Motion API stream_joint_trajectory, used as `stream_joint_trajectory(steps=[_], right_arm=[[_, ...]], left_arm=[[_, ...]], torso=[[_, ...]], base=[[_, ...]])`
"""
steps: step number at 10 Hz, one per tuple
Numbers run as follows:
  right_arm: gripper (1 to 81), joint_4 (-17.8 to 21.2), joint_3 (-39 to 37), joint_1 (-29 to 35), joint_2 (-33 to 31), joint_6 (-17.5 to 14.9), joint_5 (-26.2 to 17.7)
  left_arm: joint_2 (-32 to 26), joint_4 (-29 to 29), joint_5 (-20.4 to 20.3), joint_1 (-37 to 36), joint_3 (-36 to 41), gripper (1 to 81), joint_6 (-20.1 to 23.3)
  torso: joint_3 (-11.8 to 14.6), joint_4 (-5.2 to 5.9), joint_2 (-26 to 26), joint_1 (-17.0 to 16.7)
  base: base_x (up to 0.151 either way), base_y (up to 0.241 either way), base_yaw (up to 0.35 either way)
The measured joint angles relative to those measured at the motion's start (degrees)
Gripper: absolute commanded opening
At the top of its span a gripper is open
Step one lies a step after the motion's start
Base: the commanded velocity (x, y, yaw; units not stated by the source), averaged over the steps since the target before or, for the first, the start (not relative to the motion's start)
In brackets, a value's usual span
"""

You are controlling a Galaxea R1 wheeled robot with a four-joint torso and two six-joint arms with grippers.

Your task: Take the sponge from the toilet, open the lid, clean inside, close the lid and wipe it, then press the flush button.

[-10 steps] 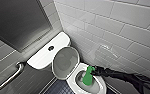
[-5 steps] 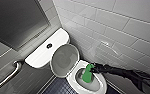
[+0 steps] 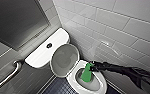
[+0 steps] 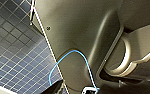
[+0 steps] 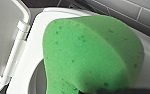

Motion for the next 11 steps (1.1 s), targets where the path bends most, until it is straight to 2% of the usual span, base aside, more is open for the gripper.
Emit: stream_joint_trajectory(steps=[7,10,11], right_arm=[[1.0,0.09,-1.62,-0.63,0.54,-0.39,0.99],[1.0,0.38,-2.18,-2.32,1.05,0.60,1.77],[1.0,0.55,-2.10,-2.11,1.44,0.57,2.40]], left_arm=[[0.29,0.00,0.05,0.05,0.02,81.1,0.39],[0.18,0.00,0.07,0.07,-0.09,81.1,0.39],[0.18,0.00,0.00,0.05,-0.09,81.1,0.39]], torso=[[0.35,0.00,0.00,0.00],[4.59,0.00,0.04,0.02],[5.02,0.00,0.02,0.02]], base=[[0.000,0.000,0.000],[0.000,0.000,0.000],[0.000,0.000,0.000]])
